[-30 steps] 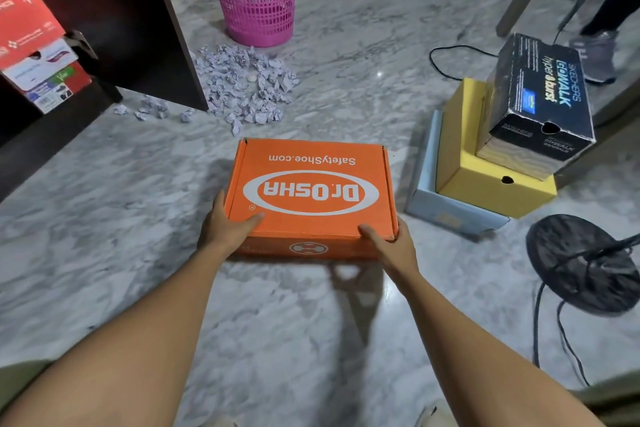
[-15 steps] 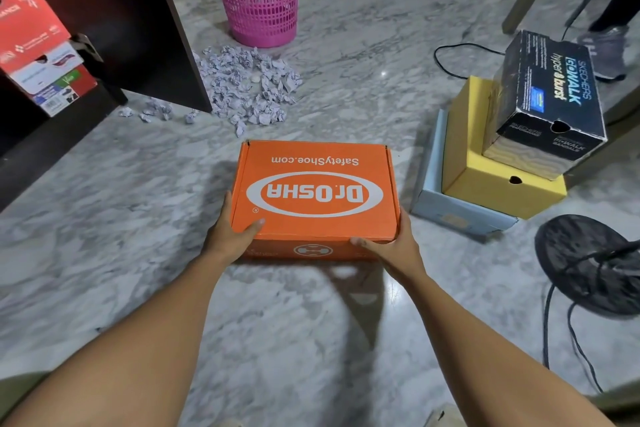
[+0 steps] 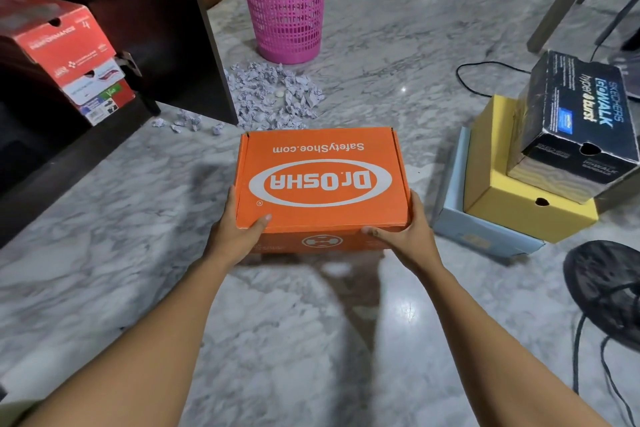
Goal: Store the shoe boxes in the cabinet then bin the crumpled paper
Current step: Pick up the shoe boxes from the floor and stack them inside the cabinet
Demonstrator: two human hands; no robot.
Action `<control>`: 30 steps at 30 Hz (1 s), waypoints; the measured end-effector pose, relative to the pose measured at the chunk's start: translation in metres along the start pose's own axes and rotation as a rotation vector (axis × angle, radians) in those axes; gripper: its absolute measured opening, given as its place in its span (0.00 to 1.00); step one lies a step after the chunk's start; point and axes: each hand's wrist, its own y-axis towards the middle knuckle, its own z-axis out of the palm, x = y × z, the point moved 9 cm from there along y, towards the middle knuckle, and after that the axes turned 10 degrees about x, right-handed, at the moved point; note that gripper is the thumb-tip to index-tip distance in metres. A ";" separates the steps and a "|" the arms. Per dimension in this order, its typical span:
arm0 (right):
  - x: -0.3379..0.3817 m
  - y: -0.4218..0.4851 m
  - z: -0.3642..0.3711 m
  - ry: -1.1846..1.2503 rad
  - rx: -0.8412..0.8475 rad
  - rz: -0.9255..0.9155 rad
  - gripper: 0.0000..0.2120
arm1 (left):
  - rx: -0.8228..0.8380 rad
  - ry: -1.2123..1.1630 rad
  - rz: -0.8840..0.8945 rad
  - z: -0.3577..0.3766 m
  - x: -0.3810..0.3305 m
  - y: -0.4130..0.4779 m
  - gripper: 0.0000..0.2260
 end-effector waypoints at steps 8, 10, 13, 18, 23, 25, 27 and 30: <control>0.104 0.042 0.011 -0.013 -0.010 -0.200 0.48 | -0.222 -0.010 0.145 -0.100 -0.071 -0.016 0.34; 0.138 0.050 0.018 0.006 0.000 -0.277 0.48 | -0.287 0.005 0.174 -0.133 -0.093 -0.027 0.34; 0.192 0.058 0.030 0.070 0.021 -0.391 0.47 | -0.396 0.073 0.210 -0.186 -0.127 -0.048 0.32; 0.279 0.068 0.055 0.152 0.088 -0.532 0.45 | -0.626 0.186 0.227 -0.273 -0.175 -0.097 0.31; 0.361 0.085 0.066 0.145 0.118 -0.612 0.59 | -0.808 0.245 0.271 -0.337 -0.220 -0.134 0.31; 0.395 0.092 0.071 0.119 0.144 -0.632 0.61 | -0.881 0.243 0.274 -0.358 -0.236 -0.148 0.28; 0.429 0.096 0.079 0.109 0.183 -0.637 0.58 | -0.914 0.227 0.270 -0.379 -0.249 -0.160 0.28; 0.479 0.097 0.094 0.125 0.240 -0.622 0.54 | -0.932 0.187 0.272 -0.417 -0.266 -0.179 0.29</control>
